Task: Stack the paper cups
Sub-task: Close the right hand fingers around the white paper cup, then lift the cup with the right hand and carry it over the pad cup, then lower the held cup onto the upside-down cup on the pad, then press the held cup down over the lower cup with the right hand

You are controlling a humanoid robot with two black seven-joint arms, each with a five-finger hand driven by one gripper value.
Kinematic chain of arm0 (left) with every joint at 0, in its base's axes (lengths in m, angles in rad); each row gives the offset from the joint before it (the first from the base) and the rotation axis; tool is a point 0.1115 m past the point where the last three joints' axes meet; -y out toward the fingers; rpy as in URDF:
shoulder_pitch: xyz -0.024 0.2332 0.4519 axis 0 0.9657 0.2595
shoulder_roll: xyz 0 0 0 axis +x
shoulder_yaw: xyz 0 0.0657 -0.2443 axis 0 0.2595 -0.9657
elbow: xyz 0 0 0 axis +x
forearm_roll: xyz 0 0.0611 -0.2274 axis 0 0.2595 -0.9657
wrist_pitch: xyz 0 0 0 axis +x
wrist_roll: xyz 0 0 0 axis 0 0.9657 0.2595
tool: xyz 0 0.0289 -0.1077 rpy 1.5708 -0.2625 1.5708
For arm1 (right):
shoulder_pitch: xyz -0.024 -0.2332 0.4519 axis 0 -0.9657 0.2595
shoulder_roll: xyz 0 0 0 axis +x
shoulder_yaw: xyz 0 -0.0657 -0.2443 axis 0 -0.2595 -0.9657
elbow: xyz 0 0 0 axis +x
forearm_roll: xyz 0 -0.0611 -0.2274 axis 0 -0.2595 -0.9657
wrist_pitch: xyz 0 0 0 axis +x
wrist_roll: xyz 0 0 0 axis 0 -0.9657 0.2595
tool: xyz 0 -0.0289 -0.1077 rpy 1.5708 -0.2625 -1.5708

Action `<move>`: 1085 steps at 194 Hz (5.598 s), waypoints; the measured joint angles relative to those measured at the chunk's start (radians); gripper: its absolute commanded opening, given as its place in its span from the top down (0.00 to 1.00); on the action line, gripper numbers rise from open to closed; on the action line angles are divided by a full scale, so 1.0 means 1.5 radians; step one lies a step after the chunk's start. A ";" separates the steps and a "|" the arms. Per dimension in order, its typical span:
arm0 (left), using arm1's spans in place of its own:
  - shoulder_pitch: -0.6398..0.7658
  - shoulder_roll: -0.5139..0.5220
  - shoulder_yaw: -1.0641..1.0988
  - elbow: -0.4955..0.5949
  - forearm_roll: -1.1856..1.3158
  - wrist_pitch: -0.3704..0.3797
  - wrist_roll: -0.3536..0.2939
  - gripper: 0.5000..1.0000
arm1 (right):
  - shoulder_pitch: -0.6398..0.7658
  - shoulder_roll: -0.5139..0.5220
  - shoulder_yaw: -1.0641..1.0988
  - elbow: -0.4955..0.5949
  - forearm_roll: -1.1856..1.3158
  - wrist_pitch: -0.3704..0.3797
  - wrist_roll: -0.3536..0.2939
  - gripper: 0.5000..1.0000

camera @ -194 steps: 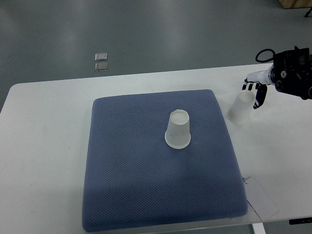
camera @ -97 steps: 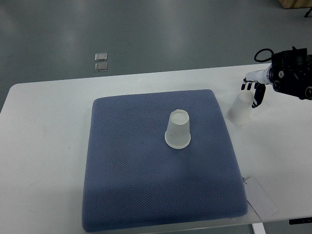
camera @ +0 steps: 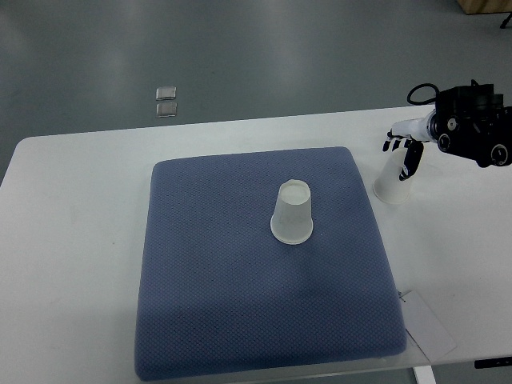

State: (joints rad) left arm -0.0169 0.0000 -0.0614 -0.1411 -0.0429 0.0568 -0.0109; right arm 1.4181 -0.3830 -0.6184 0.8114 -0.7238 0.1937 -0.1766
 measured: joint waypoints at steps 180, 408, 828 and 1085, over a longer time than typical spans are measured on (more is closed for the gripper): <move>0.000 0.000 0.000 0.000 0.000 0.000 0.000 0.00 | -0.006 0.001 -0.001 -0.008 -0.002 0.002 0.001 0.83; 0.000 0.000 0.000 0.000 0.000 0.000 0.000 0.00 | 0.453 -0.213 -0.021 0.296 -0.005 0.235 -0.010 0.81; 0.000 0.000 0.000 0.000 0.000 0.000 0.000 0.00 | 0.475 0.000 -0.005 0.358 0.184 0.154 -0.011 0.80; 0.000 0.000 0.000 0.000 0.000 0.000 0.000 0.00 | 0.462 0.070 -0.063 0.369 0.182 0.102 -0.022 0.82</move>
State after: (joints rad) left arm -0.0169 0.0000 -0.0614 -0.1411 -0.0430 0.0567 -0.0108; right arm 2.1111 -0.2783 -0.7133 1.3653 -0.4502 0.3473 -0.2100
